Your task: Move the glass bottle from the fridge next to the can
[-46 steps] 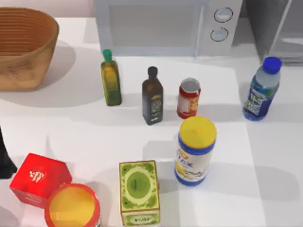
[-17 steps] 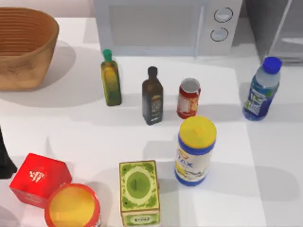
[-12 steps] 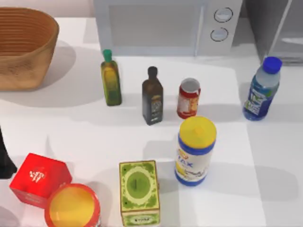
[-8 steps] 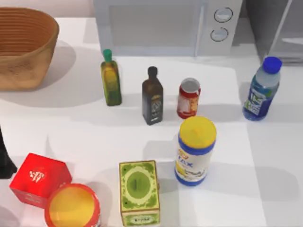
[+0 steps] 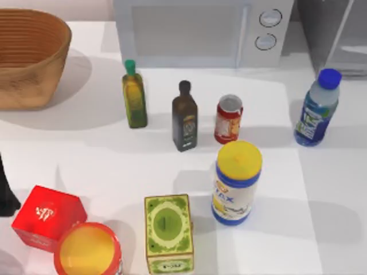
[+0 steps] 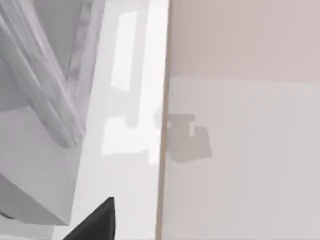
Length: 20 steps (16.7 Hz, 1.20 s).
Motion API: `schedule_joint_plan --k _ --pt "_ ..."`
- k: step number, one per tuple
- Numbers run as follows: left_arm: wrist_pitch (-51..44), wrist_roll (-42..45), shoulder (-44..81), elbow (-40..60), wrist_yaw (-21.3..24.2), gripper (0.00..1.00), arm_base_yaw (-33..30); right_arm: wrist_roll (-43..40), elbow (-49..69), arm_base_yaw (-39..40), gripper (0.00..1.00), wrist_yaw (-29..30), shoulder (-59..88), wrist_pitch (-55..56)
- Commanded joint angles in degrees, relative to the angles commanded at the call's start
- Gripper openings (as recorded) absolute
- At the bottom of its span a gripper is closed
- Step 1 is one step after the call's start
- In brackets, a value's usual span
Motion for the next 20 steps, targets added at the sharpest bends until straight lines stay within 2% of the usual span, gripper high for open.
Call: schedule_joint_plan --k 4,8,12,18,20 --pt "0.0 0.0 0.0 0.0 0.0 1.0 0.0 22.16 -0.08 5.85 1.0 2.82 -0.1 15.08" --pt "0.0 0.0 0.0 0.0 0.0 1.0 0.0 35.96 -1.06 18.24 1.0 5.92 0.78 29.1" --pt "0.0 0.0 0.0 0.0 0.0 1.0 0.0 41.82 -1.15 26.33 1.0 5.2 0.72 35.3" --pt "0.0 0.0 0.0 0.0 0.0 1.0 0.0 42.14 -1.09 26.42 1.0 4.98 0.55 35.8" --pt "0.0 0.0 0.0 0.0 0.0 1.0 0.0 43.68 -1.69 28.21 1.0 6.69 0.17 36.67"
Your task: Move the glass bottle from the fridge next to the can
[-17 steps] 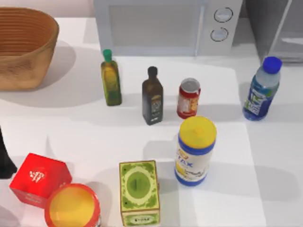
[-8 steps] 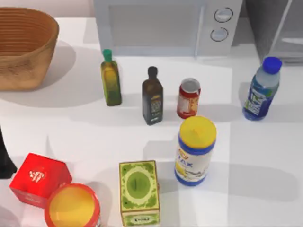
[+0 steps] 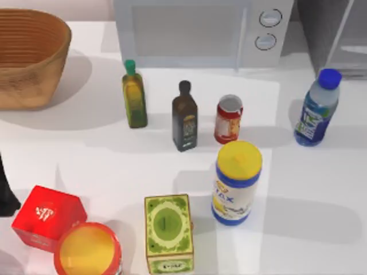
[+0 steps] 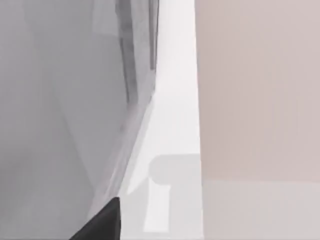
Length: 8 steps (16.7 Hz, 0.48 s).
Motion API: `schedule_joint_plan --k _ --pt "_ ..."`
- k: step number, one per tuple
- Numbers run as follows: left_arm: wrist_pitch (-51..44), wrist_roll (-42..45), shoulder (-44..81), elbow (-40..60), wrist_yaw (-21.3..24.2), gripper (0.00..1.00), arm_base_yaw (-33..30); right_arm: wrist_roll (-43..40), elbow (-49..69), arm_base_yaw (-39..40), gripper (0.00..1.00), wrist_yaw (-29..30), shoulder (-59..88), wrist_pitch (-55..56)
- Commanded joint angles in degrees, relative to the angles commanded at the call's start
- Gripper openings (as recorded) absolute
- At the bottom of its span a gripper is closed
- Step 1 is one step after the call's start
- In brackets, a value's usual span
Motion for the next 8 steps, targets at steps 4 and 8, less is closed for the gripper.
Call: schedule_joint_plan --k 4,8 --pt "0.0 0.0 0.0 0.0 0.0 1.0 0.0 7.39 -3.31 10.38 1.0 8.31 -1.89 4.07" --pt "0.0 0.0 0.0 0.0 0.0 1.0 0.0 17.84 -8.32 26.9 1.0 20.37 -5.16 9.95"
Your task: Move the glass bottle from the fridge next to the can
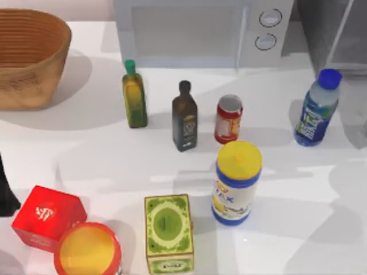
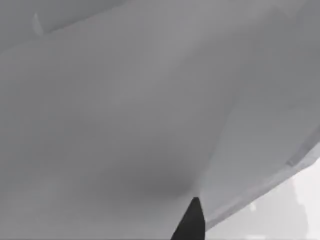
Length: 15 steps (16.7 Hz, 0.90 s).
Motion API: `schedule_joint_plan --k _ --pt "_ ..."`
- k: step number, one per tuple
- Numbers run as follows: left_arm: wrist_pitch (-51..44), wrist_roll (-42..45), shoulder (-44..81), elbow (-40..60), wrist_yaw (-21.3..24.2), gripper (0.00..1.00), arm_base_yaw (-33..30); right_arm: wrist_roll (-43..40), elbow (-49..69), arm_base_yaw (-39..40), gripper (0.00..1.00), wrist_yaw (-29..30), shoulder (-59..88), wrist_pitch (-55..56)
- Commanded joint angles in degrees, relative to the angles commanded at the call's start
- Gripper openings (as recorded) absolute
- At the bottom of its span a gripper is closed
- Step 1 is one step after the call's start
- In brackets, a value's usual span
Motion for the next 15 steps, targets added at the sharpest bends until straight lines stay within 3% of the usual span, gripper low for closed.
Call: schedule_joint_plan --k 4,7,15 --pt "0.0 0.0 0.0 0.0 0.0 1.0 0.0 10.25 -5.15 15.66 1.0 11.93 -3.87 5.91" --pt "0.0 0.0 0.0 0.0 0.0 1.0 0.0 15.4 -7.83 22.19 1.0 17.85 -6.0 8.89" --pt "0.0 0.0 0.0 0.0 0.0 1.0 0.0 16.34 -7.77 22.6 1.0 19.46 -5.45 9.25"
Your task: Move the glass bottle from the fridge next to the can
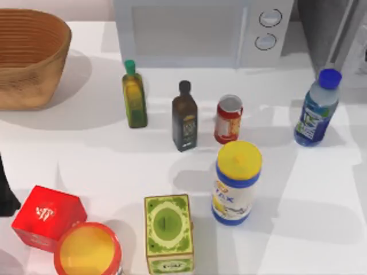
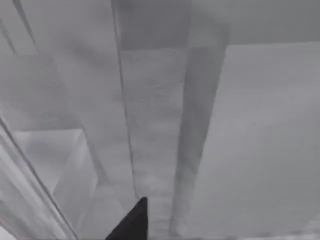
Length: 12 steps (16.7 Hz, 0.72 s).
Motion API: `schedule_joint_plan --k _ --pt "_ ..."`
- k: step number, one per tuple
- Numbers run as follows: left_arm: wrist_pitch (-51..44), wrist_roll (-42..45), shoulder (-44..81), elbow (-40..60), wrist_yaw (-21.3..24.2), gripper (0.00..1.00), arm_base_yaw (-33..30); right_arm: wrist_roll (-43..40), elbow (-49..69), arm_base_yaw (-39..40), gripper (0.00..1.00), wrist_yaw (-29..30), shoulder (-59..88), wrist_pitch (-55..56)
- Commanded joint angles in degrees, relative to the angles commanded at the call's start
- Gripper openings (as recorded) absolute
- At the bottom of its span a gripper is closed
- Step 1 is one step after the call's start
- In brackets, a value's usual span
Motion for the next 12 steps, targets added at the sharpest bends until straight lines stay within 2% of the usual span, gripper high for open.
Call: schedule_joint_plan --k 12 --pt "0.0 0.0 0.0 0.0 0.0 1.0 0.0 0.16 24.65 0.17 1.0 0.44 19.56 -5.08"
